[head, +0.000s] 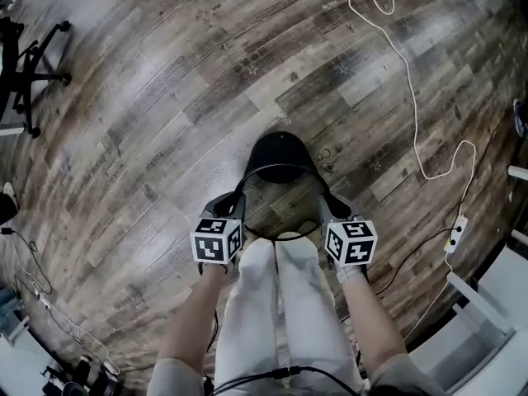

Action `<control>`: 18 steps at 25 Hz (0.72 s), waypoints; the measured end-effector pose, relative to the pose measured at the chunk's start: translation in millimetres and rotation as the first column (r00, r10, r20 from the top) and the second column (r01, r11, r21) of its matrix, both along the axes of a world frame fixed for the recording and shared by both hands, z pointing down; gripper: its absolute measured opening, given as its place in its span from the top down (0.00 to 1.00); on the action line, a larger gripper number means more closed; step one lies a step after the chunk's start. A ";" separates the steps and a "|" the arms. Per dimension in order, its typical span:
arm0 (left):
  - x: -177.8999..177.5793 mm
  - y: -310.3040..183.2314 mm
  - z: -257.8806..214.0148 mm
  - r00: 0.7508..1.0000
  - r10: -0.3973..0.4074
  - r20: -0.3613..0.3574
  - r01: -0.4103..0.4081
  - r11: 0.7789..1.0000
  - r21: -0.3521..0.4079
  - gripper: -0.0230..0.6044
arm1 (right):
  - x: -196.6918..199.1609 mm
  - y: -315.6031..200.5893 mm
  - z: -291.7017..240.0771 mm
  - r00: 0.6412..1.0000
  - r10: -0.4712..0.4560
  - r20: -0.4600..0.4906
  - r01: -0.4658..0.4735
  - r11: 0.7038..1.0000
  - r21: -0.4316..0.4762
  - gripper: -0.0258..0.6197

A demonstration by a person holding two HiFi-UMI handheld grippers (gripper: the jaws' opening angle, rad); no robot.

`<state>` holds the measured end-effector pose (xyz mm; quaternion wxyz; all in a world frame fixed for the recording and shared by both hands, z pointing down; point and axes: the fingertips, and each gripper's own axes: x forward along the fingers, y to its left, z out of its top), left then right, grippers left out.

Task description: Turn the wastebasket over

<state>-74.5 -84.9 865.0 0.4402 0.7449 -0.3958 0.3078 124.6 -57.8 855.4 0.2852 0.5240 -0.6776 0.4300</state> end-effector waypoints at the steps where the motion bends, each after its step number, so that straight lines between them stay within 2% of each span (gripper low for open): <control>1: -0.7 4.3 -7.7 1.000 -0.003 -0.002 0.003 1.000 -0.018 0.91 | -0.7 3.9 -7.9 1.000 0.001 0.001 -0.001 1.000 -0.009 0.91; 6: 1.2 15.1 -55.3 1.000 -0.016 -0.006 0.016 0.997 -0.079 0.91 | 2.0 13.7 -55.3 1.000 0.018 0.001 -0.018 0.999 -0.028 0.91; 18: 14.9 25.7 -180.9 0.999 -0.037 -0.011 0.036 0.995 -0.097 0.91 | 16.4 20.6 -180.5 1.000 0.023 0.003 -0.023 1.000 -0.017 0.91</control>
